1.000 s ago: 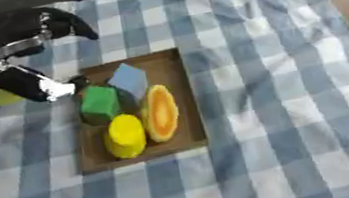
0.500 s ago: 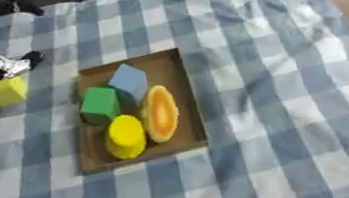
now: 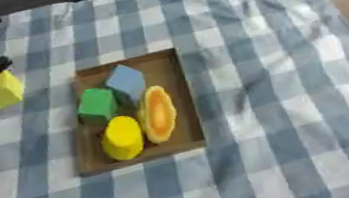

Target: Pick up objects on the table and place them in the box.

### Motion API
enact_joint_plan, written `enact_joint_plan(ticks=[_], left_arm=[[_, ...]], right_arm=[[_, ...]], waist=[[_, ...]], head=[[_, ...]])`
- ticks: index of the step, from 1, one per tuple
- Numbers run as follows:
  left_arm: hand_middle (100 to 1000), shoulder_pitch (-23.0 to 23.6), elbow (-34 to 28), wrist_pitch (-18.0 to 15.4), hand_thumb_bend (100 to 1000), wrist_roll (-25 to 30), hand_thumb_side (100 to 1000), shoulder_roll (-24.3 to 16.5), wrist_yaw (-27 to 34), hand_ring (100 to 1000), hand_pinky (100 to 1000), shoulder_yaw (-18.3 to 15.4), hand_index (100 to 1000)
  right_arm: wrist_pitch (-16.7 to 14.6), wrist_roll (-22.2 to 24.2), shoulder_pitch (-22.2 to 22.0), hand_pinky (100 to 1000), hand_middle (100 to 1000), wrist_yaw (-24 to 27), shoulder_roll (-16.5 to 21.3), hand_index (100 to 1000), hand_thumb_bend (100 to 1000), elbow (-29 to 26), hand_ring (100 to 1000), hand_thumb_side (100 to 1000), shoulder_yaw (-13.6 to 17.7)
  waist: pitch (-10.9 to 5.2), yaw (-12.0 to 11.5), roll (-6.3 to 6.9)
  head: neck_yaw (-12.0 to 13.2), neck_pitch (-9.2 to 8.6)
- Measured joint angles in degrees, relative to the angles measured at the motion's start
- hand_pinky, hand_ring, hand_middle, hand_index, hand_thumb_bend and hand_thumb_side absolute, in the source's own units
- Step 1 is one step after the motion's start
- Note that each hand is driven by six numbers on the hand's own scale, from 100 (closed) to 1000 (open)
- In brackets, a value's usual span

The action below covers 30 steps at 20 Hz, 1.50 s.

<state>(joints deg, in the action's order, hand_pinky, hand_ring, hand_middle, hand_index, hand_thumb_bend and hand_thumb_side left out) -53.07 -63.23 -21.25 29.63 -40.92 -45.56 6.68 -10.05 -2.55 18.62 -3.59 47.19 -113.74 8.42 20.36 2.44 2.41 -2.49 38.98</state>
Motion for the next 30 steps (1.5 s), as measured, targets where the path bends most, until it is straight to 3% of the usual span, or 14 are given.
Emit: enact_joint_plan(ticks=[2, 9, 17, 30], left_arm=[[853, -0.22, 1.33, -0.63, 346, 0.87, 516, 0.0, -0.21, 959, 985, 0.01, 929], [855, -1.36, 3.81, -1.6, 429, 3.18, 406, 0.02, -1.96, 967, 980, 0.03, 924], [853, -1.94, 6.24, -1.21, 417, 2.21, 422, 0.11, -4.97, 968, 980, -0.58, 922], [840, -1.78, 8.7, 0.6, 373, 5.35, 487, 0.05, -4.91, 960, 977, -1.35, 913]], right_arm=[[-0.01, 0.01, 0.02, 881, 619, -0.12, 0.0, 837, 100, 0.0, 744, 457, 0.01], [0.09, 0.17, 0.11, 882, 616, -0.54, 0.0, 836, 100, 0.0, 742, 453, 0.01], [0.19, 0.28, 0.25, 883, 615, -0.84, 0.0, 836, 100, 0.0, 742, 452, 0.02], [0.22, 0.33, 0.17, 884, 614, -0.86, 0.0, 836, 100, 0.02, 741, 451, 0.02]], waist=[[0.3, 0.21, 0.09], [1.23, 0.84, 0.35], [1.78, 1.22, 0.65], [1.82, 1.06, 0.65]], head=[[0.22, -0.29], [1.13, -1.22], [2.41, -2.72], [2.52, -2.79]])
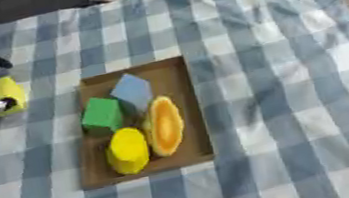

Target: Pick up objects on the table and place them in the box.

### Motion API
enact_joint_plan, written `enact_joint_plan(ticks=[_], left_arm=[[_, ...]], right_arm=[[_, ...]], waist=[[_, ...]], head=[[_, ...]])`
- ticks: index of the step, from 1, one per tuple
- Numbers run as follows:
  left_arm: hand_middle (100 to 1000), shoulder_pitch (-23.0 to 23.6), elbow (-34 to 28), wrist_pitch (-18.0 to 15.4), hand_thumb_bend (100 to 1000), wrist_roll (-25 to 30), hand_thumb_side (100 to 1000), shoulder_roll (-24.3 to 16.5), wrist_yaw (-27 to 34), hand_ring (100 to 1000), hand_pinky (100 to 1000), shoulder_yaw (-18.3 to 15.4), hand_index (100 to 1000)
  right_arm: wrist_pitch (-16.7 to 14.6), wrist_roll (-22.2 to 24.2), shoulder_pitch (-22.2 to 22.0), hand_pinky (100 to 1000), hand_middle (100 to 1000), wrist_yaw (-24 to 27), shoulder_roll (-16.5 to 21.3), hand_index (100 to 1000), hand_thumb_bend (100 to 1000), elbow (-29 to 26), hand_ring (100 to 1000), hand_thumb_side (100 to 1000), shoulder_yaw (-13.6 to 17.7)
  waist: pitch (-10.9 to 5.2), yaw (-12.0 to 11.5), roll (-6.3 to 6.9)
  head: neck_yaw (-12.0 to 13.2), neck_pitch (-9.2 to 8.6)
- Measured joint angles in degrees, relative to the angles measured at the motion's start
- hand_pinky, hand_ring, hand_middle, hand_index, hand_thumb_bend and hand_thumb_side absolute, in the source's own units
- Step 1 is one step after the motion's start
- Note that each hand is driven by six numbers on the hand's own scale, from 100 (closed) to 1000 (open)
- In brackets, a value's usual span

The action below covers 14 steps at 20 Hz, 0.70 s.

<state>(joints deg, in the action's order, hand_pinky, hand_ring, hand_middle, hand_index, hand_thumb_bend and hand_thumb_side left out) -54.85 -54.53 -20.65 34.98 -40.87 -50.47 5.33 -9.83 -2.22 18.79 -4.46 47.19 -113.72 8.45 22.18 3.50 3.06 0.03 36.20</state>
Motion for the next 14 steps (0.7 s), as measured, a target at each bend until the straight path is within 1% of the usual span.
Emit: enact_joint_plan(ticks=[2, 5, 8, 11, 13, 14], left_arm=[[838, 0.05, 0.18, 0.27, 362, 0.32, 479, 0.0, 0.13, 958, 976, -0.15, 911], [832, 0.1, 0.54, 0.57, 346, 0.62, 498, 0.0, 0.28, 953, 969, -0.28, 906], [824, 0.12, 0.88, 0.78, 330, 0.76, 475, 0.0, 0.45, 947, 959, -0.4, 895], [780, 0.12, 1.15, 1.06, 285, 0.65, 403, 0.0, 0.46, 913, 921, -0.59, 864], [728, 0.13, 1.24, 1.29, 293, 0.38, 359, 0.0, 0.42, 863, 875, -0.62, 824], [689, 0.14, 1.29, 1.47, 288, 0.18, 339, 0.0, 0.21, 821, 839, -0.62, 803]], right_arm=[[-0.01, 0.06, -0.13, 884, 614, 0.0, 0.0, 836, 100, 0.01, 741, 450, 0.0], [-0.08, 0.3, -0.18, 885, 614, -0.03, -0.02, 836, 100, 0.06, 741, 449, 0.0], [-0.07, 0.4, -0.2, 886, 614, -0.16, -0.03, 836, 100, 0.28, 741, 449, 0.0], [-0.02, 0.51, -0.2, 887, 615, -0.21, -0.07, 837, 100, 0.36, 742, 449, 0.0], [-0.08, 0.63, -0.2, 887, 615, -0.24, -0.14, 837, 100, 0.37, 742, 449, 0.0], [-0.11, 0.68, -0.21, 887, 615, -0.25, -0.22, 837, 100, 0.37, 742, 450, 0.0]], waist=[[0.0, 0.0, -0.02], [0.0, 0.0, -0.06], [0.0, 0.0, -0.19], [0.0, 0.0, -0.2], [0.01, 0.0, -0.2], [0.01, 0.0, -0.2]], head=[[-0.04, 0.0], [-0.08, 0.0], [-0.09, 0.0], [-0.1, 0.0], [-0.11, 0.0], [-0.11, 0.0]])
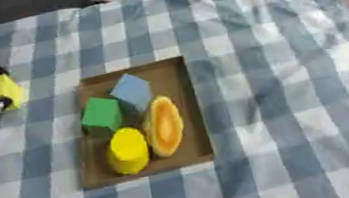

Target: Pick up objects on the table and place them in the box.

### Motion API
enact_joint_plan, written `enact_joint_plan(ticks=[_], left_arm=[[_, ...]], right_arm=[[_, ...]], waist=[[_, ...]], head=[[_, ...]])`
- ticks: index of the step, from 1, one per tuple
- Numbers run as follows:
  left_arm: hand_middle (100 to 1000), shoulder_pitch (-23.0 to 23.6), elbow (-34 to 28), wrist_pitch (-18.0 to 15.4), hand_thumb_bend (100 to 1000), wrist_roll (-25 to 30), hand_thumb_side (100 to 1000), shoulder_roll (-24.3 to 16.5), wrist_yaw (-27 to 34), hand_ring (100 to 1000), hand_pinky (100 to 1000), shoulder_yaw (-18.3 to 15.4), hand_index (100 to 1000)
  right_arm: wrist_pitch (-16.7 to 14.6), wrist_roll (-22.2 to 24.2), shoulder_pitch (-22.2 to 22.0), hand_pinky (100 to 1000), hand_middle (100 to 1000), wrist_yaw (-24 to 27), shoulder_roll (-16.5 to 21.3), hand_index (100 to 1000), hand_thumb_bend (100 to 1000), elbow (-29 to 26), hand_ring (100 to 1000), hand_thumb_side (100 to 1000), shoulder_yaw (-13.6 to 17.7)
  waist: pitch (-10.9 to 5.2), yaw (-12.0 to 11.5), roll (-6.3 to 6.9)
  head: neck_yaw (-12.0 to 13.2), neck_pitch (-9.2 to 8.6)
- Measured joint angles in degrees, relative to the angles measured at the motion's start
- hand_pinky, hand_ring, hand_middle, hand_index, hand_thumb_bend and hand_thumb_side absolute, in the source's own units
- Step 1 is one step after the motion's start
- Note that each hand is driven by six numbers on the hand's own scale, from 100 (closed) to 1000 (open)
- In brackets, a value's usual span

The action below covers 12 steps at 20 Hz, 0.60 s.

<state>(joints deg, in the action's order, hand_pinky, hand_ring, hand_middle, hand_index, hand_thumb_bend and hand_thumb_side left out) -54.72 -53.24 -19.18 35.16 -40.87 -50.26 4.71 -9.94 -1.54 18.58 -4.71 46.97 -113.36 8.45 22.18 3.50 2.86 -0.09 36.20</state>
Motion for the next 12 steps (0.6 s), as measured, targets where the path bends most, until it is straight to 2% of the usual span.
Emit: enact_joint_plan(ticks=[1, 4, 5, 7, 9, 10, 11, 12], left_arm=[[668, 0.0, 0.14, 0.19, 278, -0.2, 323, 0.0, -0.24, 802, 818, -0.02, 790], [542, -0.01, 0.38, 0.53, 228, -0.73, 201, 0.0, -0.67, 681, 670, -0.33, 704], [507, -0.01, 0.49, 0.52, 202, -0.93, 188, 0.0, -0.68, 635, 619, -0.34, 682], [487, -0.01, 0.6, 0.37, 185, -1.38, 179, 0.0, -0.62, 613, 609, -0.34, 663], [464, 0.02, 0.6, 0.07, 123, -2.15, 174, 0.0, -0.29, 590, 591, -0.33, 638], [461, 0.1, 0.57, -0.11, 100, -2.63, 297, 0.0, -0.06, 585, 586, -0.33, 633], [456, 0.2, 0.42, -0.32, 100, -3.13, 180, 0.0, 0.29, 581, 582, -0.33, 630], [452, 0.24, 0.01, -0.57, 100, -3.65, 187, 0.01, 0.68, 577, 578, -0.31, 628]], right_arm=[[-0.04, 0.06, 0.0, 887, 615, 0.0, -0.07, 837, 100, 0.0, 742, 450, 0.0], [-0.07, 0.09, -0.04, 888, 616, 0.0, -0.34, 837, 100, 0.0, 742, 449, 0.0], [-0.07, 0.1, -0.05, 888, 616, 0.0, -0.35, 837, 100, 0.0, 743, 450, 0.0], [-0.06, 0.13, -0.07, 889, 616, 0.0, -0.37, 837, 100, 0.0, 743, 451, 0.01], [-0.05, 0.16, -0.22, 888, 616, 0.0, -0.39, 837, 100, 0.0, 743, 451, 0.02], [-0.04, 0.17, -0.28, 888, 616, 0.01, -0.39, 837, 100, 0.0, 743, 462, 0.03], [-0.04, 0.18, -0.3, 888, 616, 0.03, -0.39, 837, 100, 0.01, 743, 458, 0.05], [-0.05, 0.18, -0.34, 888, 616, 0.04, -0.39, 837, 100, 0.01, 743, 451, 0.1]], waist=[[0.0, 0.01, 0.0], [0.0, 0.03, 0.0], [0.0, 0.03, -0.01], [-0.01, 0.03, -0.01], [-0.02, 0.03, -0.05], [-0.03, 0.03, -0.09], [-0.06, 0.03, -0.14], [-0.09, 0.03, -0.19]], head=[[0.0, 0.0], [-0.02, 0.0], [-0.03, 0.0], [-0.04, 0.0], [-0.06, 0.0], [-0.08, 0.0], [-0.09, 0.0], [-0.13, 0.0]])
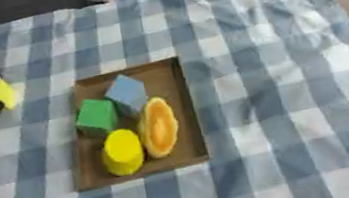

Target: Pick up objects on the table and place them in the box.

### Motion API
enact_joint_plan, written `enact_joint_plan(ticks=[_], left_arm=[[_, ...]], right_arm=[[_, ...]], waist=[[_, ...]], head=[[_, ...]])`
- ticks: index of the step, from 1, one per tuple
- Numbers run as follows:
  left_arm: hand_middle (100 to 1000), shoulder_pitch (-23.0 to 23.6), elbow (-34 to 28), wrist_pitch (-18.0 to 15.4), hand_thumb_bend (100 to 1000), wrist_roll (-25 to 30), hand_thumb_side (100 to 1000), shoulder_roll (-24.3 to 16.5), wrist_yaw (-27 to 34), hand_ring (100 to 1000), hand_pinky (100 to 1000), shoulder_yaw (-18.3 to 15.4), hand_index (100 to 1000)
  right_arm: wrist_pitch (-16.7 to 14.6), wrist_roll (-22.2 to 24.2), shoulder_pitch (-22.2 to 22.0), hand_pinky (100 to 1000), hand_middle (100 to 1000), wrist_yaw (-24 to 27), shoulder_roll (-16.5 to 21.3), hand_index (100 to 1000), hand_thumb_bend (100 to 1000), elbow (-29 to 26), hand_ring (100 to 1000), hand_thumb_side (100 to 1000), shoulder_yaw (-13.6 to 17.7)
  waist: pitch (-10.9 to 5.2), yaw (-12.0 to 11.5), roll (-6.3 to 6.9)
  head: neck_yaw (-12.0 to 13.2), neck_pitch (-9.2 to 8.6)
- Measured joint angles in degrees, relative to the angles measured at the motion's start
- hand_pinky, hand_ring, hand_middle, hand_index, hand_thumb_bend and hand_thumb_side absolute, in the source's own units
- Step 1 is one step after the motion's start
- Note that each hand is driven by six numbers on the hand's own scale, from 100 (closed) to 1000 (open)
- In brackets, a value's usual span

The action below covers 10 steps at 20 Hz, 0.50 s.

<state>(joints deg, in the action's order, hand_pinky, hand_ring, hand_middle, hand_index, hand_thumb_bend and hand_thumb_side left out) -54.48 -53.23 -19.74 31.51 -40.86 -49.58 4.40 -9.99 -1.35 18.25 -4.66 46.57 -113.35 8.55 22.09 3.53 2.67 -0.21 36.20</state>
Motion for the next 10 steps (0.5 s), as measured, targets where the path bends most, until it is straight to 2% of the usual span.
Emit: enact_joint_plan(ticks=[3, 6, 10], left_arm=[[449, -0.02, -3.95, -1.25, 100, -1.33, 208, 0.04, 2.76, 568, 570, 0.33, 634], [454, -0.36, -11.84, -2.9, 100, -1.18, 210, 0.04, 7.9, 575, 582, 1.68, 641], [467, -1.42, -23.61, -4.11, 100, 1.77, 228, 0.12, 16.03, 590, 608, 5.2, 654]], right_arm=[[-0.03, -0.03, -0.14, 887, 617, 0.06, 0.0, 837, 100, 0.01, 744, 461, 0.25], [-0.14, -0.17, -0.17, 887, 618, 0.12, 0.0, 838, 100, 0.01, 744, 454, 0.29], [-0.28, -0.33, -0.09, 886, 618, 0.35, 0.0, 838, 100, 0.0, 744, 454, 0.4]], waist=[[-0.28, 0.0, -0.01], [-0.49, -0.01, -0.01], [-0.65, -0.01, 0.03]], head=[[-0.45, 0.02], [-1.33, 0.1], [-2.66, 0.59]])
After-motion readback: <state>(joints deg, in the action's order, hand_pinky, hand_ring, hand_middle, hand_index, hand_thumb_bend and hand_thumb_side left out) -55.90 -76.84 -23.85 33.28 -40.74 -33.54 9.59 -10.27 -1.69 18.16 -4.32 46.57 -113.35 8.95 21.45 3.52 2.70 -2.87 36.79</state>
